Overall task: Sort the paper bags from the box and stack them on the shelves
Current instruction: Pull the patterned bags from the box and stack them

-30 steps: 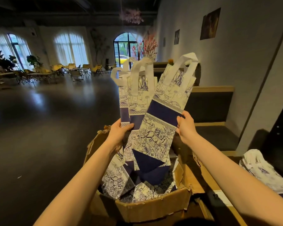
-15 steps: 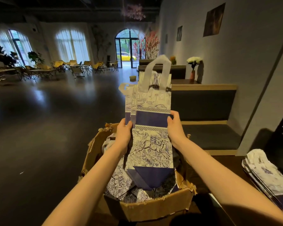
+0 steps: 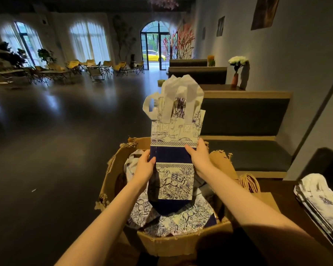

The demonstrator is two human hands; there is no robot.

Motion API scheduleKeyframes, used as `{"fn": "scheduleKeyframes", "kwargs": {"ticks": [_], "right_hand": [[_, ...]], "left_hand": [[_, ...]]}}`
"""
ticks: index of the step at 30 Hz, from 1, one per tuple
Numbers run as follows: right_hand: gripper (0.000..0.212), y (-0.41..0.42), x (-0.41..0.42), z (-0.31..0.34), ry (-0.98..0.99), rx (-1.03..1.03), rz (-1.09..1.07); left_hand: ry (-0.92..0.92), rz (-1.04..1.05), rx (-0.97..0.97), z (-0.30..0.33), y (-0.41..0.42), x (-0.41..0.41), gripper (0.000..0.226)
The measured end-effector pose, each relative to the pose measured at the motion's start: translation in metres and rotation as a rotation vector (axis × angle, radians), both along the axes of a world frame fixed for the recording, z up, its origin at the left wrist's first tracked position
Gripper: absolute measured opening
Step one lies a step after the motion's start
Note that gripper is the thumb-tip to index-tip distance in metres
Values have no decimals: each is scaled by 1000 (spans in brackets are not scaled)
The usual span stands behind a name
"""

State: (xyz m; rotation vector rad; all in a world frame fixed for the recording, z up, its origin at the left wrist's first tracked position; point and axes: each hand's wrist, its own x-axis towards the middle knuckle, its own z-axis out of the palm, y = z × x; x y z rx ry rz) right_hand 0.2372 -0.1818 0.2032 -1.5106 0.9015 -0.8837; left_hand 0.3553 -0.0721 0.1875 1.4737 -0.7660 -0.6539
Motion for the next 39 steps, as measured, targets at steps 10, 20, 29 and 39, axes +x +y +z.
{"fn": "scheduleKeyframes", "kwargs": {"ticks": [10,20,29,39], "right_hand": [[56,7,22,-11,-43,-101,49],[69,2,8,-61,159,-34,154],[46,-19,21,-36,74,-36,183],[22,-53,-1,-83,561,3,254]], "left_hand": [[-215,-2,-168,10,-18,8,57],[-92,-56,30,-48,-18,6,60],[-103,10,-81,-26,-14,24,36],[-80,177,-32,-42,10,57,32]]}}
